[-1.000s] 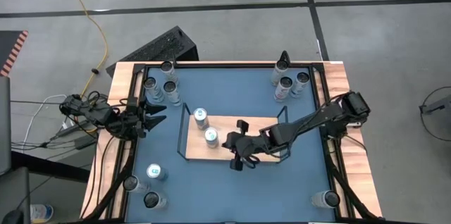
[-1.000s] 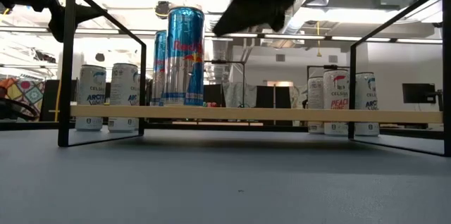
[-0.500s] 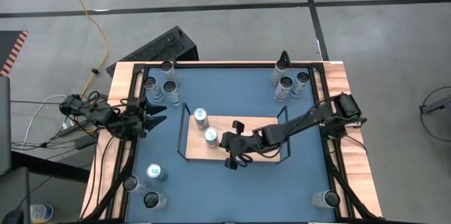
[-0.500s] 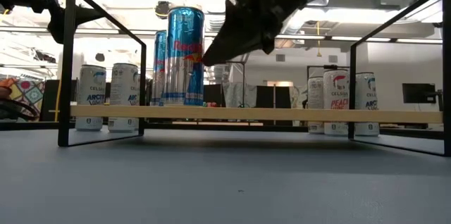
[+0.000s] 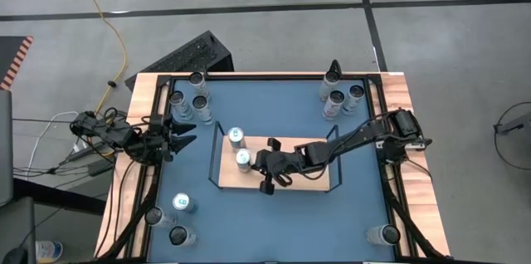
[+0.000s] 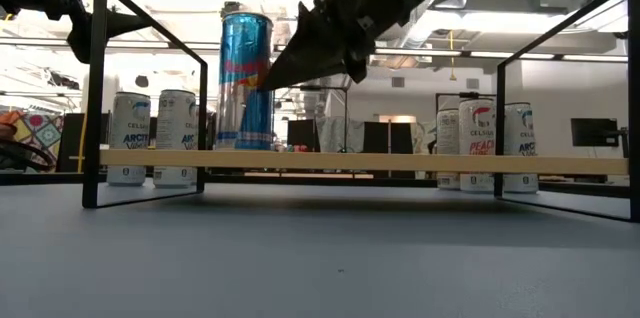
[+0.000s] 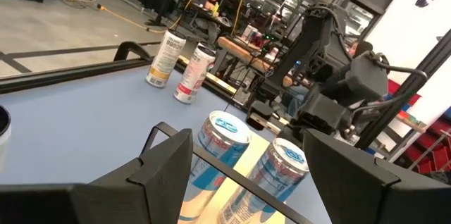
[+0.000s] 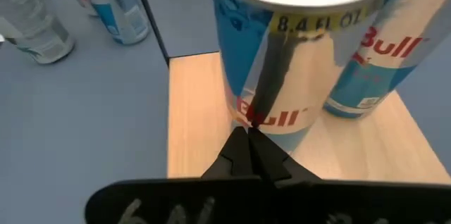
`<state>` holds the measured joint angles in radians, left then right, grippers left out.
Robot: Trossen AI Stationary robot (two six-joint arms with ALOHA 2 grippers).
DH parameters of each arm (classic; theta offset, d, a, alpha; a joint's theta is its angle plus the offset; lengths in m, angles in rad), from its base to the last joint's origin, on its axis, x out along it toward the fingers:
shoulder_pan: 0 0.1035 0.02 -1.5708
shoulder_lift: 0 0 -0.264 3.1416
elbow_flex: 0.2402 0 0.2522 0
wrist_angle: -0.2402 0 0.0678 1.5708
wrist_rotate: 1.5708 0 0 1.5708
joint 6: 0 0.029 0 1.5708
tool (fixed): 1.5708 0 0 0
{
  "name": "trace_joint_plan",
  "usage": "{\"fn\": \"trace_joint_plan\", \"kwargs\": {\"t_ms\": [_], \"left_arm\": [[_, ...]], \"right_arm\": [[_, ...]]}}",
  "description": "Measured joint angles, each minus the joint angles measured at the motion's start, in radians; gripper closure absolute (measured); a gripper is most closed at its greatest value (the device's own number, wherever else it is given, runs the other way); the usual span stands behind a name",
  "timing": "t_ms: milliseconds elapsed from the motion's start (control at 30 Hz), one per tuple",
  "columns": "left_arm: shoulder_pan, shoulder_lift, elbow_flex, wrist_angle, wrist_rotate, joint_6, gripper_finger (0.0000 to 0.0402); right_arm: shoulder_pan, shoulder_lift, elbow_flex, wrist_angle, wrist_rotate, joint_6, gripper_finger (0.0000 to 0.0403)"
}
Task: Place canned beverage on shelf
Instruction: Put the right blue soda can on the shelf aligned with the other blue soda can
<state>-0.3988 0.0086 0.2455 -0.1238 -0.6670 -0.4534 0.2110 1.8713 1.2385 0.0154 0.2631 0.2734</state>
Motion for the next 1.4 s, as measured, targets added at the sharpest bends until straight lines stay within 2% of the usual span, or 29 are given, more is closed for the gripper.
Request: {"fn": "trace_joint_plan", "kwargs": {"t_ms": [333, 567, 1400], "left_arm": [[0.000, 0.000, 0.000, 0.000, 0.000, 0.000, 0.0145], [0.000, 0.000, 0.000, 0.000, 0.000, 0.000, 0.0145], [0.000, 0.000, 0.000, 0.001, -0.023, -0.005, 0.0145]], "right_arm": [[-0.025, 0.000, 0.000, 0.052, -0.006, -0.021, 0.0403], [-0.023, 0.000, 0.000, 0.077, -0.054, -0.037, 0.0403], [0.007, 0.000, 0.000, 0.199, -0.041, -0.019, 0.0403]]}}
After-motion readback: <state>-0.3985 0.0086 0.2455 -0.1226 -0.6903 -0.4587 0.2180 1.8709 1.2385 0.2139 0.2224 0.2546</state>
